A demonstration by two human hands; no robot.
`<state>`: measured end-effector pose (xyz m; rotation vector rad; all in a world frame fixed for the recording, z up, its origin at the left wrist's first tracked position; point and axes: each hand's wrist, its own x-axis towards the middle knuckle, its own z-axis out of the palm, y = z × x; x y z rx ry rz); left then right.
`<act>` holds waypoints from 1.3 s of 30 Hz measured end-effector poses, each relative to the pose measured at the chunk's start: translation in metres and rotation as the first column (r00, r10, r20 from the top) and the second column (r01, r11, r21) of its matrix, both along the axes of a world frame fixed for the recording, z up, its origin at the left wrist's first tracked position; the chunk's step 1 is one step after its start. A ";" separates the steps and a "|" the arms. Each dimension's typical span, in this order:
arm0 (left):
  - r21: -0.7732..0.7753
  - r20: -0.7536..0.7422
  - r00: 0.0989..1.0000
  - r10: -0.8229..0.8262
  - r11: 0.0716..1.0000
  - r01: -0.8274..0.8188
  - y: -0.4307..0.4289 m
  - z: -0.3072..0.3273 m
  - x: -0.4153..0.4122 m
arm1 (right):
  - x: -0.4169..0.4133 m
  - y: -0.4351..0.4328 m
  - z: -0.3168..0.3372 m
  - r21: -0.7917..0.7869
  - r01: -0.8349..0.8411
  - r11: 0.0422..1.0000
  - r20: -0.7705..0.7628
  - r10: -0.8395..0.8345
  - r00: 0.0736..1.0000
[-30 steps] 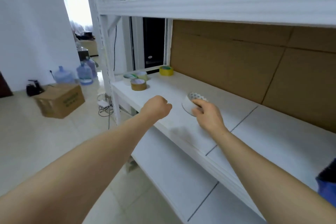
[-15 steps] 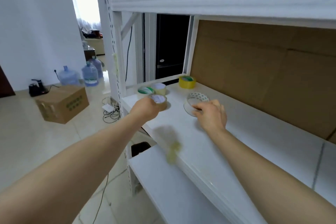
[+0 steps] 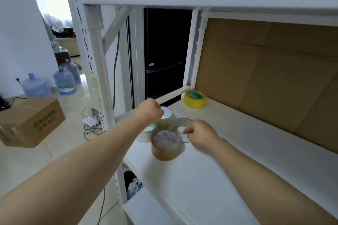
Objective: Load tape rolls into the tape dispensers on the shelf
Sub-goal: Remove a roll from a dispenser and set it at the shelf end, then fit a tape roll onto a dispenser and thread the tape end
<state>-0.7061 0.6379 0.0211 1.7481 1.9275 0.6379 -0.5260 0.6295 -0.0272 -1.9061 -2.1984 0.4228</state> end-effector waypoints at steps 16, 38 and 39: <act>-0.024 0.064 0.931 -0.358 0.933 0.360 0.142 0.014 -0.008 | 0.002 0.171 0.008 -0.013 0.237 0.971 0.302 -0.223 0.927; 0.013 0.402 0.808 -0.430 0.885 0.465 0.072 0.024 0.099 | 0.078 -0.012 0.056 0.100 0.465 0.880 -0.435 -0.381 0.815; 0.005 0.467 0.770 -0.434 0.873 0.489 0.053 0.026 0.118 | 0.090 -0.037 0.059 0.105 0.490 0.865 -0.453 -0.397 0.798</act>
